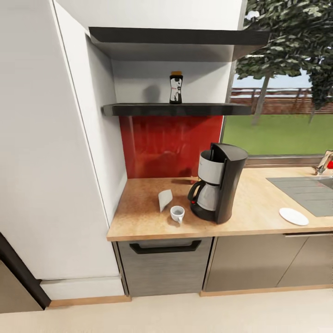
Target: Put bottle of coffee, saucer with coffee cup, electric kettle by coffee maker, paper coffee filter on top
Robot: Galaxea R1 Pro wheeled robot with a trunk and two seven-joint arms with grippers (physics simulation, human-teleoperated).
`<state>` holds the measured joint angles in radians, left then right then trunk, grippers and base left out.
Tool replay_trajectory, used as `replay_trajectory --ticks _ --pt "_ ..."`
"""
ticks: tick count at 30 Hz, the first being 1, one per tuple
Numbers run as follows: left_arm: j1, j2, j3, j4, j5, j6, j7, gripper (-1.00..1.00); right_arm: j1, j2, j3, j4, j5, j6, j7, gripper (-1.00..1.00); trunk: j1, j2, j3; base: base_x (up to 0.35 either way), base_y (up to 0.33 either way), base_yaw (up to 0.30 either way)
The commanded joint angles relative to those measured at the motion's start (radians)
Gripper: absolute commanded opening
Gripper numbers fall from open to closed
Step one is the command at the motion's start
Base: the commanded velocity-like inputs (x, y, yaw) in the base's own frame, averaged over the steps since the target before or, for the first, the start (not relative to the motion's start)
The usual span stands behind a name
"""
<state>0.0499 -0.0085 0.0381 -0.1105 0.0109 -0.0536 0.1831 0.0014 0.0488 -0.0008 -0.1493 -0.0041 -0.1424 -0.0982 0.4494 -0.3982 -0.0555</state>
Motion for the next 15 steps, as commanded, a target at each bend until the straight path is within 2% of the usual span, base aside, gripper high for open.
replay_trajectory --ticks 1,5,6,7,13,15 --pt "0.006 0.0 0.004 -0.007 0.002 -0.008 0.002 1.0 0.0 0.0 0.0 -0.001 -0.001 -0.002 -0.003 1.0 0.001 -0.002 -0.002 -0.018 0.0 0.0" --pt "0.019 -0.006 0.003 -0.024 -0.002 -0.03 0.001 1.0 0.0 0.0 -0.001 -0.001 0.0 -0.003 -0.003 1.0 0.001 -0.002 -0.002 -0.008 0.0 0.0" --pt "0.014 -0.009 0.002 -0.044 -0.006 -0.093 0.001 1.0 0.0 -0.001 -0.001 -0.001 0.001 -0.003 -0.003 1.0 0.001 -0.002 -0.002 -0.003 0.0 0.0" --pt "0.009 -0.011 0.0 -0.07 -0.011 -0.107 0.001 1.0 0.0 -0.001 -0.001 -0.001 0.001 -0.003 -0.003 1.0 0.001 -0.002 -0.002 -0.002 0.0 0.0" --pt "-0.007 -0.018 -0.008 -0.29 -0.042 -0.137 0.0 1.0 0.0 -0.001 -0.001 -0.001 0.001 -0.003 -0.003 1.0 0.001 -0.002 -0.002 0.0 0.0 0.0" --pt "-0.027 -0.029 -0.009 -0.384 -0.048 -0.14 -0.003 1.0 0.0 -0.001 -0.001 -0.001 0.001 -0.003 -0.003 1.0 0.001 -0.002 -0.002 0.0 0.0 0.0"
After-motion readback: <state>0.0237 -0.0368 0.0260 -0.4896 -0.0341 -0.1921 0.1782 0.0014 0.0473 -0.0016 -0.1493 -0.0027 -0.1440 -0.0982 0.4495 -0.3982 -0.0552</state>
